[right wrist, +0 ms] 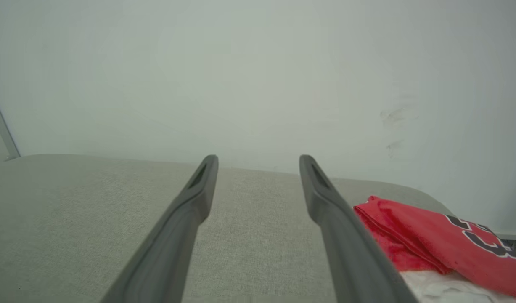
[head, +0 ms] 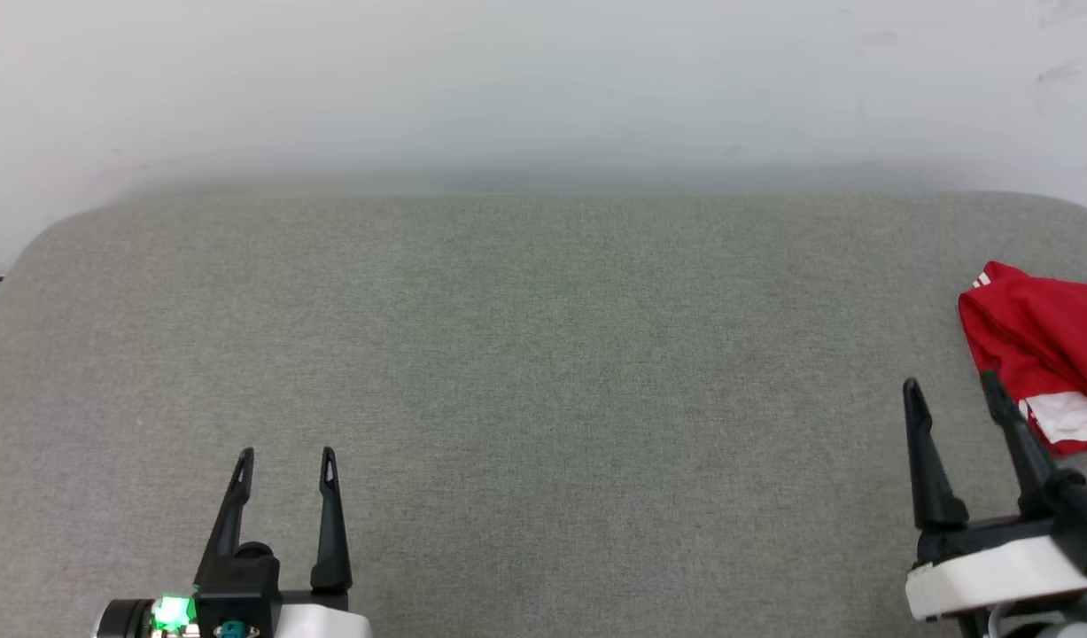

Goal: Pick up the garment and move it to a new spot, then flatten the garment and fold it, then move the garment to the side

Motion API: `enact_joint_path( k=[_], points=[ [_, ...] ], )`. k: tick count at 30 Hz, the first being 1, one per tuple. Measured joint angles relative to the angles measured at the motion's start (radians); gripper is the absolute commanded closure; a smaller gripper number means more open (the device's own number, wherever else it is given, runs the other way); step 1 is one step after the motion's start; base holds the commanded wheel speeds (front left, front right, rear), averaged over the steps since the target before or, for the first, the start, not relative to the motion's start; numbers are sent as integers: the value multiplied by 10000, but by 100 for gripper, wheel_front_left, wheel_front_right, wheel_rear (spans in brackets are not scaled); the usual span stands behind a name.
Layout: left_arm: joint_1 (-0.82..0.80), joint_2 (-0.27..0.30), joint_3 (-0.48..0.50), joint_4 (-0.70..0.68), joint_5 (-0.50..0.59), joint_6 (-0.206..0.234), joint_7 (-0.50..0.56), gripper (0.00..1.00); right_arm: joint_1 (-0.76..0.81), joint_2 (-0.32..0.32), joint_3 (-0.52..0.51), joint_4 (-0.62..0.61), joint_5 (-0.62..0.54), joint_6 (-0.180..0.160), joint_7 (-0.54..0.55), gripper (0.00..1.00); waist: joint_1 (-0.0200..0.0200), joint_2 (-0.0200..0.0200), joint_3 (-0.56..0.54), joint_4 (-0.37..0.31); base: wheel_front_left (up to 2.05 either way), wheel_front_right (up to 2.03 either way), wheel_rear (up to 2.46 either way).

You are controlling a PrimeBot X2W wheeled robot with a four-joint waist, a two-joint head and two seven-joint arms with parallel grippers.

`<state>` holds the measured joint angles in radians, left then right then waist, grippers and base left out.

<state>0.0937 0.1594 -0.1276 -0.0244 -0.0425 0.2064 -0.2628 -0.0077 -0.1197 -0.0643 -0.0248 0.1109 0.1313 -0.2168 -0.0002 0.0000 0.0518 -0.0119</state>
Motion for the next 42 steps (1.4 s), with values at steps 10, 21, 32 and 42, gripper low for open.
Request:
enact_joint_path(
  k=[10,21,32,42],
  points=[
    [261,-59,-148,132,-15,-192,0,0,1015,541,50,169,-82,0,-104,0,0,0,-432,137,0,0,0],
    [464,-121,-242,198,-46,-307,0,0,1328,642,98,207,-159,0,15,0,1,0,-593,174,0,0,0],
    [634,-165,-307,671,-77,-368,46,100,1424,660,128,667,-180,2,111,100,3,0,-598,150,0,0,0],
    [606,-186,-203,953,-1969,-665,370,100,1378,637,178,1007,1634,2,384,100,2,0,-588,146,0,0,0]
  ],
)
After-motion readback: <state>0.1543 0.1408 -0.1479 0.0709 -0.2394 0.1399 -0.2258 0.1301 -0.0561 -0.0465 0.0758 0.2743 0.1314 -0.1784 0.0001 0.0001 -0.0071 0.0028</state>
